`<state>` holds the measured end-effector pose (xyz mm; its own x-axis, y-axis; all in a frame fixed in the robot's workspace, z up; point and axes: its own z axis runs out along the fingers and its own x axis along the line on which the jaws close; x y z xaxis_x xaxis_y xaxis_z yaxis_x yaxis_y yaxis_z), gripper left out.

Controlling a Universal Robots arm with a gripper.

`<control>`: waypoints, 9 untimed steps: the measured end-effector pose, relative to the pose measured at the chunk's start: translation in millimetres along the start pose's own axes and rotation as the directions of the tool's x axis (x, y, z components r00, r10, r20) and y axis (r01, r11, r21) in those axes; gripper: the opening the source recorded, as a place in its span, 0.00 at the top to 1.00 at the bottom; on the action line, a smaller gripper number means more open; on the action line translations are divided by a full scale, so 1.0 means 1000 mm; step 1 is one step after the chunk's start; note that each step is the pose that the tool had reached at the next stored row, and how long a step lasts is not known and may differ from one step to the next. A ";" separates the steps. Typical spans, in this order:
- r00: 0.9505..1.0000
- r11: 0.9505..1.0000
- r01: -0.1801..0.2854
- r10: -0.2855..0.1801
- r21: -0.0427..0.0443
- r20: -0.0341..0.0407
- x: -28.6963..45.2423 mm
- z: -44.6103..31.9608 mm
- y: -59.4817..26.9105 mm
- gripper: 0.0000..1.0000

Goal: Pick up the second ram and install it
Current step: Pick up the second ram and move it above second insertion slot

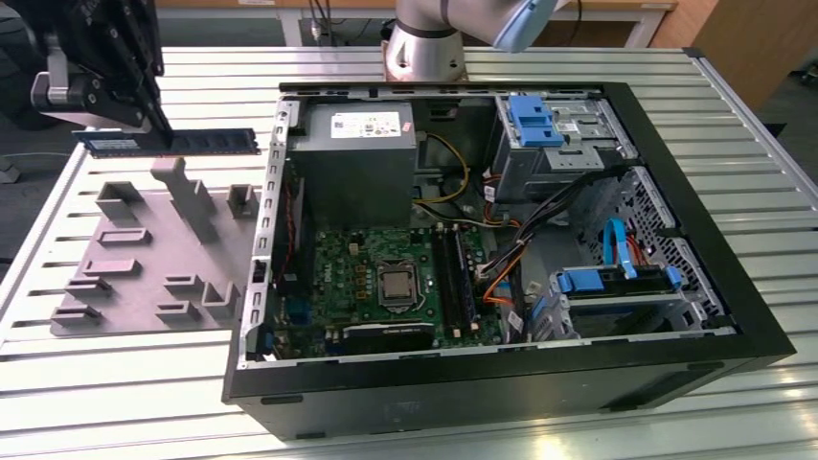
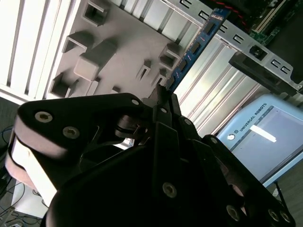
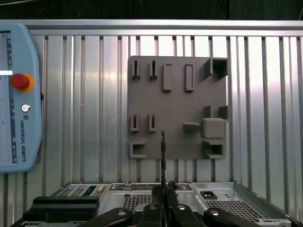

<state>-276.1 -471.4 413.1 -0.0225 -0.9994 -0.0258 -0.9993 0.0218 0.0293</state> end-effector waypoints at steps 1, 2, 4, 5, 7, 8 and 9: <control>1.000 1.000 0.000 0.000 0.000 0.000 0.0000 0.0000 -0.0009 0.86; 1.000 1.000 0.000 0.000 0.000 0.000 -0.0001 -0.0001 -0.0018 0.86; 1.000 1.000 0.000 0.000 0.000 0.000 -0.0001 -0.0001 -0.0035 0.86; 1.000 1.000 0.000 0.000 0.000 0.000 -0.0001 -0.0001 -0.0043 0.86; 1.000 1.000 0.000 0.000 0.000 0.000 -0.0001 -0.0002 -0.0061 0.86; 1.000 1.000 0.000 0.000 0.000 0.000 -0.0002 -0.0002 -0.0070 0.86; 1.000 1.000 0.000 0.000 0.000 0.000 -0.0002 -0.0002 -0.0079 0.86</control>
<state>-268.2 -471.4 413.1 -0.0225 -0.9994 -0.0258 -0.9993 0.0218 0.0293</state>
